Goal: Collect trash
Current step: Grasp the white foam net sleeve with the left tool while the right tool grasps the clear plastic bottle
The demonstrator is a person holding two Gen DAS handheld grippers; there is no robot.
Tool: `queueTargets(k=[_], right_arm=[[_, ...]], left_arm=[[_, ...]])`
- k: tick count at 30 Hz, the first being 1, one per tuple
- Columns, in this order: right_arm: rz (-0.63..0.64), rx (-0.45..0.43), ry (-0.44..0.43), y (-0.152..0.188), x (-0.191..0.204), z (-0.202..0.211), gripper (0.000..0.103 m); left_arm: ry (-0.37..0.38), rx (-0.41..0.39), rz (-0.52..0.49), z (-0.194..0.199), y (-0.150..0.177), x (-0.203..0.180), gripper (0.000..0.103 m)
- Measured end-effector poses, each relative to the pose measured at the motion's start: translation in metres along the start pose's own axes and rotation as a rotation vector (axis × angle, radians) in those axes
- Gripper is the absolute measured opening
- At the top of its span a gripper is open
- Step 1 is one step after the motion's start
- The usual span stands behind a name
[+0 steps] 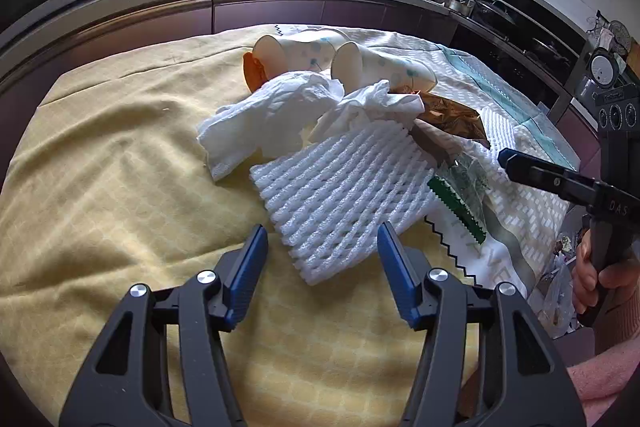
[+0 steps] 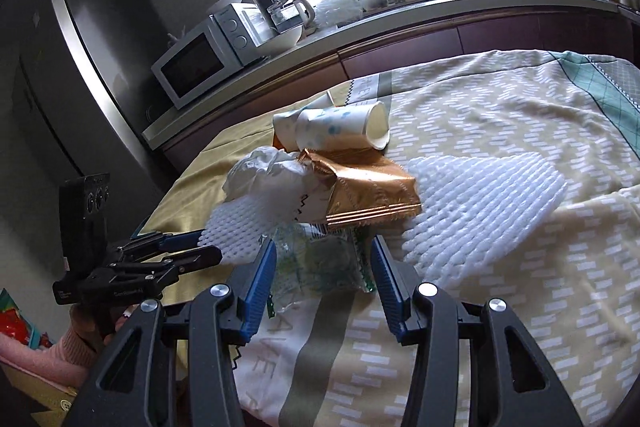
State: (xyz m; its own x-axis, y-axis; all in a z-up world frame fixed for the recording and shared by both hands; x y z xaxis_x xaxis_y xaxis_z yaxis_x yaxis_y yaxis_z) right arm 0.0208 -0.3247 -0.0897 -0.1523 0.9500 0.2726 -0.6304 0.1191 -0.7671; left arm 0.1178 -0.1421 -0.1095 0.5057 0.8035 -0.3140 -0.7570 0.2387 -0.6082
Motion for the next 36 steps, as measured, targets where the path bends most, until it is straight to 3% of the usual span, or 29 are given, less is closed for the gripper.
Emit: queueTargets(k=[2,10,16,18,19,20,36], right_arm=[[-0.009,0.014,-0.016,0.004,0.001,-0.006,0.047],[-0.018,0.039,-0.033,0.010,0.006,-0.019,0.047],[-0.033,0.052,-0.025,0.014,0.005,-0.024,0.048],[-0.027,0.050,-0.020,0.014,0.007,-0.024,0.042],[-0.028,0.056,-0.027,0.015,0.007,-0.025,0.029],[-0.031,0.062,-0.032,0.015,0.007,-0.026,0.024],[0.015,0.016,-0.106,-0.003,0.036,-0.019,0.017]], left_arm=[[0.000,0.002,-0.001,-0.002,0.000,-0.002,0.055],[0.012,0.005,0.023,0.002,0.000,-0.002,0.030],[0.018,-0.010,0.042,0.010,0.002,0.002,0.020],[0.019,-0.014,0.048,0.013,0.003,0.004,0.018],[0.017,-0.017,0.049,0.014,0.004,0.004,0.018],[0.013,-0.021,0.051,0.016,0.004,0.005,0.018],[0.012,-0.102,0.080,0.060,0.010,0.025,0.012]])
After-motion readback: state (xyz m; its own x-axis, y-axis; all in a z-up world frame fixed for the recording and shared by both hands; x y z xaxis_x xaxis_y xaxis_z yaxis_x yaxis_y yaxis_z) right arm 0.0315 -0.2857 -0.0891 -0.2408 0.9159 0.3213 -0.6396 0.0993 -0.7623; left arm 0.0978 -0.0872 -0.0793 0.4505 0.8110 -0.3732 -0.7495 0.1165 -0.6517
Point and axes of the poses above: each gripper's, at about its wrist camera, not at the fingertips, and z roughly against the way its jaws point, x to its left, y to its underside, the point moved 3 cm from there along -z, roughly the way its jaws point, and after that the axes turned 11 degrees about z, right-handed, at the moved point
